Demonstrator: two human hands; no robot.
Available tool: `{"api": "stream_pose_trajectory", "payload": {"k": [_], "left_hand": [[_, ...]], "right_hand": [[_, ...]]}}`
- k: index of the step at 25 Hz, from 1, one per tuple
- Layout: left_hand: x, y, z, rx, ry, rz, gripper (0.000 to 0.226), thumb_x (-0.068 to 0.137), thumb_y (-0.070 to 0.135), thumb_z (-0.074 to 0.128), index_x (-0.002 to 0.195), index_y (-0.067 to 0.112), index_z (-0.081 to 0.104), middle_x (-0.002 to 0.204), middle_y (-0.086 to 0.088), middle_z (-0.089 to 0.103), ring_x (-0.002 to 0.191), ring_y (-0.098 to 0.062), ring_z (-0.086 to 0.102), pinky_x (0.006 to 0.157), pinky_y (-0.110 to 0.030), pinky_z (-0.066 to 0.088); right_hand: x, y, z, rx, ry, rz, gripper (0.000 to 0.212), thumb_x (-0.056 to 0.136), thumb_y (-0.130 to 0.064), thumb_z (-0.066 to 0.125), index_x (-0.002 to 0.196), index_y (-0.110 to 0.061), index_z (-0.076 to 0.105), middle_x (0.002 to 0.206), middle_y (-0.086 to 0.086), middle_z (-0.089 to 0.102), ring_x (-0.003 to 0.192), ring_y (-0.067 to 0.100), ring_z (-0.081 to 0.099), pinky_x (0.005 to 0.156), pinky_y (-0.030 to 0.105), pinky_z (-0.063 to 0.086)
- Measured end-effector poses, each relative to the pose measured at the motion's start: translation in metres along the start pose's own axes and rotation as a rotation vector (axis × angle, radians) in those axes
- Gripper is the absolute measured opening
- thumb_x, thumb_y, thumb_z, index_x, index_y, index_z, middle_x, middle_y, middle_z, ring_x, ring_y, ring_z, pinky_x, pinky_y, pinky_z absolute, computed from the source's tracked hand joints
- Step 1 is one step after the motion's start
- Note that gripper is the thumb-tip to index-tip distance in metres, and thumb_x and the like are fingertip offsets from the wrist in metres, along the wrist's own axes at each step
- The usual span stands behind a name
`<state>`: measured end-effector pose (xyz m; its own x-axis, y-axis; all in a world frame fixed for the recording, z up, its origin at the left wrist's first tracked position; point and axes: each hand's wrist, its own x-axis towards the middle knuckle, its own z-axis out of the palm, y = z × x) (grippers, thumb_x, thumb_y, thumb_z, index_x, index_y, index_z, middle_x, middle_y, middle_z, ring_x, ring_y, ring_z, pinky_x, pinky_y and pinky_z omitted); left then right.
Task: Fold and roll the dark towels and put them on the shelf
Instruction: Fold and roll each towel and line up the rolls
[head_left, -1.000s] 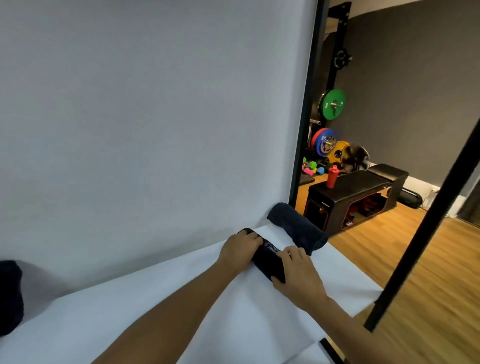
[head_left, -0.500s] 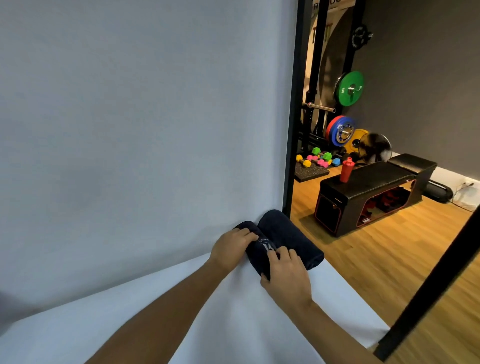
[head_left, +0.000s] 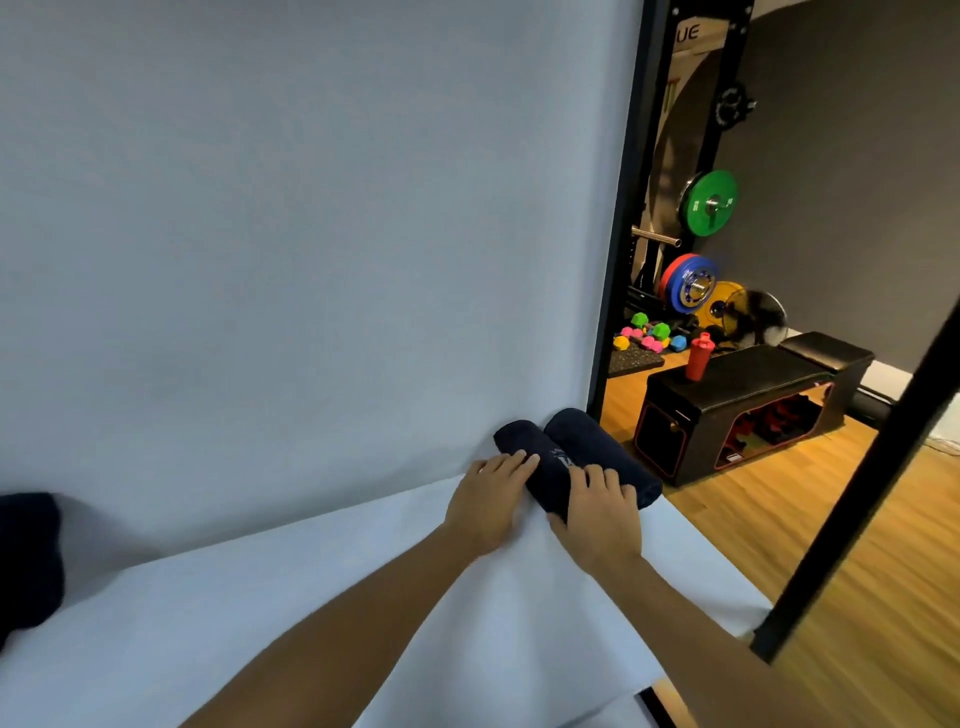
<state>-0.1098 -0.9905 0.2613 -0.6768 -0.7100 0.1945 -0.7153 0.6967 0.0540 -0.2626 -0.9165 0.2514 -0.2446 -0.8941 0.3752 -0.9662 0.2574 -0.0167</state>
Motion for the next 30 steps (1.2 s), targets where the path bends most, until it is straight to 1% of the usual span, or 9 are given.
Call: {"api": "stream_pose_trajectory", "payload": {"k": [3, 6, 9, 13, 16, 19, 23, 27, 30], "left_hand": [[-0.077, -0.015, -0.005, -0.010, 0.130, -0.061, 0.064, 0.080, 0.017, 0.067, 0.141, 0.019, 0.049, 0.140, -0.004, 0.055, 0.127, -0.026, 0.052, 0.107, -0.042, 0.037], [-0.170, -0.066, -0.033, 0.050, 0.113, -0.269, 0.057, 0.085, 0.024, 0.060, 0.140, 0.019, 0.047, 0.139, -0.003, 0.053, 0.129, -0.027, 0.047, 0.111, -0.044, 0.028], [-0.271, -0.125, -0.065, 0.099, 0.215, -0.511, 0.054, 0.082, 0.027, 0.061, 0.135, 0.019, 0.053, 0.134, -0.003, 0.056, 0.125, -0.027, 0.049, 0.108, -0.045, 0.032], [-0.385, -0.186, -0.105, 0.224, 0.382, -0.759, 0.050, 0.070, 0.038, 0.069, 0.117, 0.021, 0.064, 0.113, 0.002, 0.063, 0.104, -0.024, 0.058, 0.090, -0.043, 0.046], [-0.463, -0.228, -0.131, 0.256, 0.423, -0.997, 0.056, 0.073, 0.045, 0.065, 0.122, 0.019, 0.059, 0.124, -0.002, 0.059, 0.117, -0.026, 0.052, 0.099, -0.047, 0.040], [-0.525, -0.256, -0.132, 0.078, 0.239, -1.097, 0.075, 0.085, 0.061, 0.050, 0.149, 0.025, 0.032, 0.155, -0.001, 0.033, 0.142, -0.024, 0.028, 0.114, -0.047, 0.024], [-0.550, -0.263, -0.137, -0.097, 0.133, -1.021, 0.095, 0.081, 0.076, 0.047, 0.156, 0.033, 0.009, 0.164, 0.004, 0.011, 0.150, -0.021, 0.010, 0.120, -0.048, 0.014], [-0.545, -0.270, -0.149, -0.234, 0.235, -1.086, 0.089, 0.083, 0.082, 0.032, 0.155, 0.032, 0.020, 0.159, 0.003, 0.026, 0.146, -0.023, 0.024, 0.118, -0.052, 0.019], [-0.523, -0.277, -0.164, -0.142, 0.283, -1.152, 0.080, 0.086, 0.080, 0.024, 0.146, 0.029, 0.040, 0.150, -0.002, 0.041, 0.142, -0.029, 0.030, 0.116, -0.054, 0.020]], "right_hand": [[-0.022, -0.036, -0.016, 0.037, 0.107, -0.011, 0.062, 0.069, -0.041, 0.081, 0.118, -0.006, 0.063, 0.108, 0.011, 0.066, 0.096, 0.031, 0.059, 0.077, 0.043, 0.046], [-0.052, -0.131, -0.028, 0.175, 0.132, -0.220, 0.054, 0.070, -0.034, 0.082, 0.114, -0.007, 0.066, 0.105, 0.009, 0.068, 0.096, 0.030, 0.063, 0.077, 0.043, 0.050], [-0.091, -0.246, -0.037, 0.388, 0.036, -0.443, 0.048, 0.074, -0.032, 0.079, 0.115, -0.012, 0.064, 0.109, 0.006, 0.064, 0.101, 0.028, 0.061, 0.079, 0.041, 0.050], [-0.132, -0.378, -0.055, 0.687, -0.181, -0.630, 0.041, 0.087, -0.036, 0.066, 0.123, -0.017, 0.058, 0.120, -0.001, 0.056, 0.112, 0.019, 0.053, 0.090, 0.031, 0.046], [-0.156, -0.464, -0.077, 0.850, -0.423, -0.694, 0.039, 0.091, -0.041, 0.062, 0.123, -0.018, 0.057, 0.118, -0.004, 0.057, 0.106, 0.012, 0.056, 0.086, 0.023, 0.045], [-0.170, -0.531, -0.090, 0.998, -0.594, -0.501, 0.049, 0.090, -0.052, 0.059, 0.120, -0.013, 0.057, 0.112, 0.000, 0.060, 0.102, 0.015, 0.059, 0.083, 0.025, 0.046], [-0.169, -0.566, -0.096, 1.042, -0.551, -0.347, 0.034, 0.090, -0.043, 0.065, 0.093, -0.010, 0.059, 0.082, 0.001, 0.063, 0.081, 0.021, 0.061, 0.076, 0.035, 0.051], [-0.152, -0.542, -0.099, 1.034, -0.418, -0.392, 0.015, 0.096, -0.024, 0.057, 0.100, -0.010, 0.061, 0.077, -0.005, 0.059, 0.077, 0.018, 0.059, 0.071, 0.030, 0.047], [-0.131, -0.499, -0.111, 1.100, -0.358, -0.415, 0.010, 0.099, -0.020, 0.050, 0.095, -0.012, 0.055, 0.080, -0.002, 0.056, 0.076, 0.017, 0.054, 0.067, 0.026, 0.042]]}}
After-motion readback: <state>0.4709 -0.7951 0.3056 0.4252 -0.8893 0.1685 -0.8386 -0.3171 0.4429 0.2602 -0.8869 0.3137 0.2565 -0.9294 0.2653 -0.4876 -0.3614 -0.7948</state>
